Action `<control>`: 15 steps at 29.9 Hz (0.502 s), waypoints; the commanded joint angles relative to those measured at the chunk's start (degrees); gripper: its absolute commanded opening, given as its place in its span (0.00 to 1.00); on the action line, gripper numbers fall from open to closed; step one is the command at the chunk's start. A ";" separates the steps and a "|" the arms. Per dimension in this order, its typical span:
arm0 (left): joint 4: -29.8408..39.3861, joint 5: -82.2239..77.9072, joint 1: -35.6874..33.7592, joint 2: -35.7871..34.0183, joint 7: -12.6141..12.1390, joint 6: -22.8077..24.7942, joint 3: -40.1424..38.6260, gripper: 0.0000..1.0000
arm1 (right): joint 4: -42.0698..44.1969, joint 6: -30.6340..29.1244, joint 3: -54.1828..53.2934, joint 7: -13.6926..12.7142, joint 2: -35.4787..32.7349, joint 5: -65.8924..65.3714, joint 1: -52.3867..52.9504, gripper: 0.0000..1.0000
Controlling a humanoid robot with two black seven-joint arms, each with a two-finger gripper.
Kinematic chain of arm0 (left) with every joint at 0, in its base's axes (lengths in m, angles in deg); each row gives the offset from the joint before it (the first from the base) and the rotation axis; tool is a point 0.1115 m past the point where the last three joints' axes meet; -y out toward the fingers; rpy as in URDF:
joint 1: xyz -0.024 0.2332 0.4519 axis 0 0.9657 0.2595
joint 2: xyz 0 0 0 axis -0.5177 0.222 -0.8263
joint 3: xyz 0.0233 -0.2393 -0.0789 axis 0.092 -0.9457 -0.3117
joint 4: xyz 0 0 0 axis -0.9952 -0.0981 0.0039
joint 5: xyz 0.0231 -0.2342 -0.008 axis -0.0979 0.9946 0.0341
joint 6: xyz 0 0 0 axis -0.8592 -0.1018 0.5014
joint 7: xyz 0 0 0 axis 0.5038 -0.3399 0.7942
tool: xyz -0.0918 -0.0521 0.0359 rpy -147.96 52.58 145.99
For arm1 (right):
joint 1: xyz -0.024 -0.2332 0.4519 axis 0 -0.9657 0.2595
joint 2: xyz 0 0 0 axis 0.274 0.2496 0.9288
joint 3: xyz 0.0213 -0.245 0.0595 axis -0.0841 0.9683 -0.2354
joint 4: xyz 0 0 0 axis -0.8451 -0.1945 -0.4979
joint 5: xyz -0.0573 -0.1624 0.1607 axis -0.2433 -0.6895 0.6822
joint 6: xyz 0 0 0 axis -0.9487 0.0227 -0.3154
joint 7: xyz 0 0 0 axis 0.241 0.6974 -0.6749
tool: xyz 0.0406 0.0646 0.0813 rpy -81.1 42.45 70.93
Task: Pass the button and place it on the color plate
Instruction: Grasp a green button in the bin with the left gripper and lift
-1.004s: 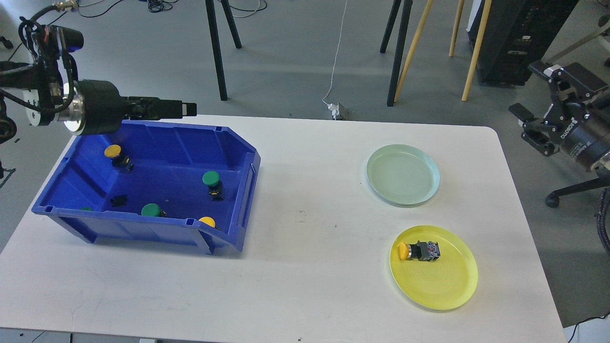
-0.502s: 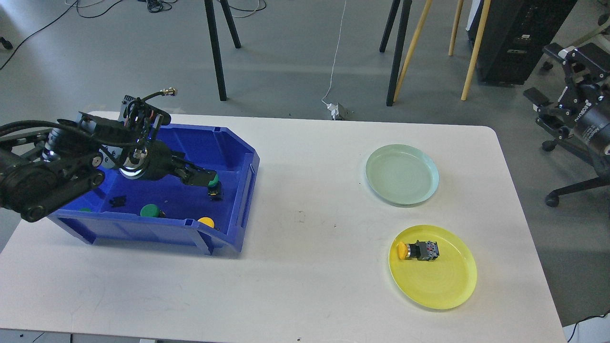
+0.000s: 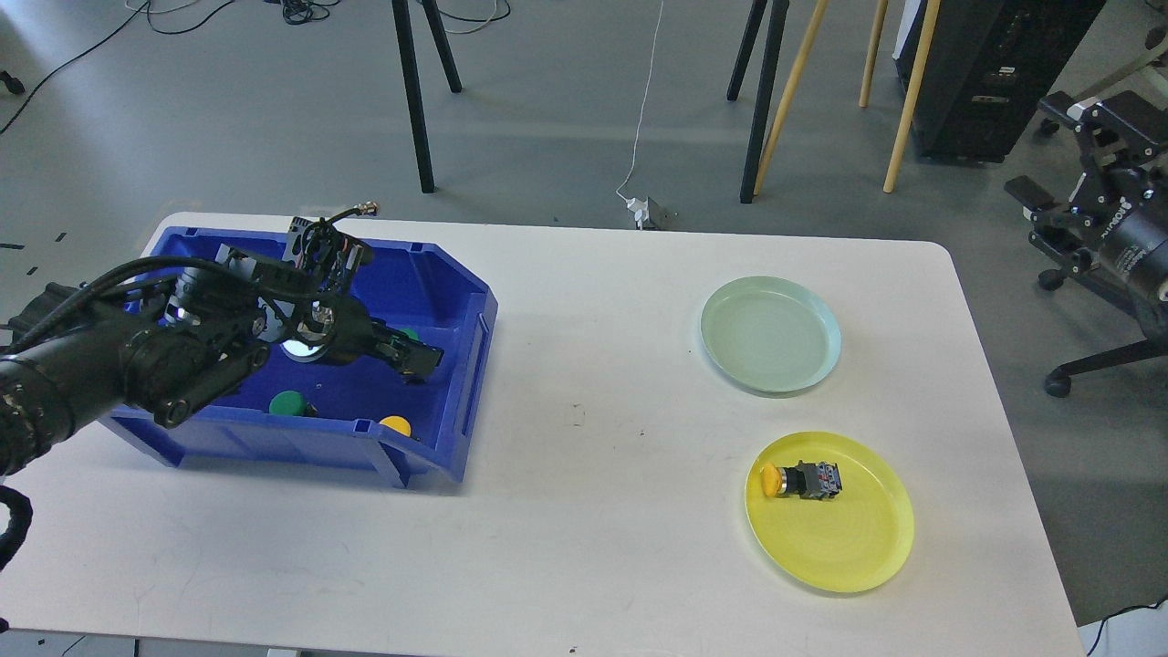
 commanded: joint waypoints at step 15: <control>-0.48 0.19 -0.65 0.05 0.81 -0.26 4.04 0.33 | 0.06 0.82 2.33 0.04 0.13 -0.02 0.71 0.94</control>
